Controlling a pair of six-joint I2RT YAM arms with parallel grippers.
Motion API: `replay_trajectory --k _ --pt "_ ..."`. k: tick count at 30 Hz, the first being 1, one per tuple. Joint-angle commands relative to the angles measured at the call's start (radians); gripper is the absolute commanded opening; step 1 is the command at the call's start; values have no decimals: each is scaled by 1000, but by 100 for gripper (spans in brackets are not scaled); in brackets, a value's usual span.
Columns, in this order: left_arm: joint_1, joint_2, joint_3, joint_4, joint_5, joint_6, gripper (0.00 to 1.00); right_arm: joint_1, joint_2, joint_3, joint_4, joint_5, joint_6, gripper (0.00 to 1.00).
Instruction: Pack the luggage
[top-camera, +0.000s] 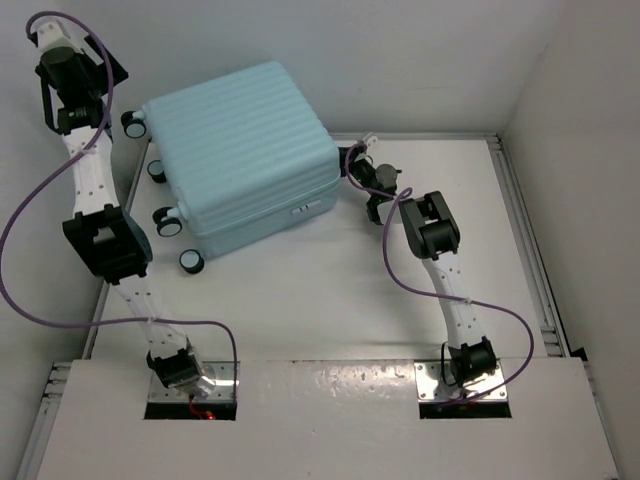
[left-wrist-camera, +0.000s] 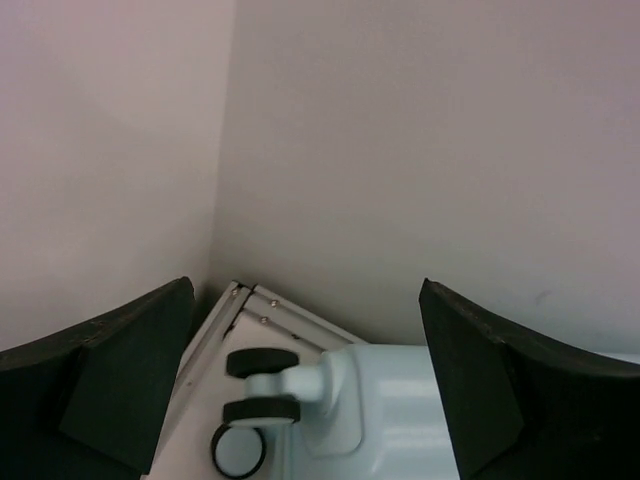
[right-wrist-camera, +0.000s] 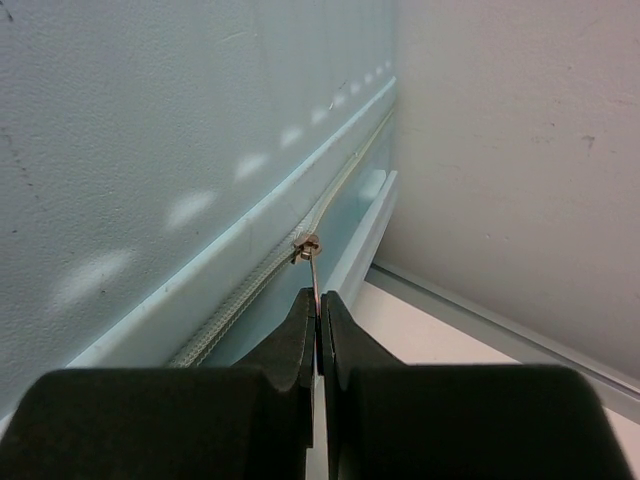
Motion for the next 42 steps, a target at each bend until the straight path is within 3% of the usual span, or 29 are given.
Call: replay_trajectory --k 1,3,7,14,19,29,37,42 --pt "-14 78 55 135 90 -52 100 -31 -35 -34 244 25 17 0" --pt "-14 160 69 230 140 -97 100 -31 -35 -37 243 18 23 0" --pt "-52 305 238 235 150 -107 100 -30 -54 -62 244 6 31 0" --pt "-63 443 256 284 117 -141 100 -30 -84 -83 244 -35 62 0" --pt "-74 452 94 254 309 -214 97 -25 -110 -100 244 -63 68 0" --pt "-160 492 -26 117 628 -289 93 -30 -206 -206 246 -169 103 0" --pt "-223 534 -98 79 740 -299 93 -27 -321 -352 244 -290 140 0" --pt "-223 543 -83 42 671 -215 93 -25 -232 -229 243 -236 116 0"
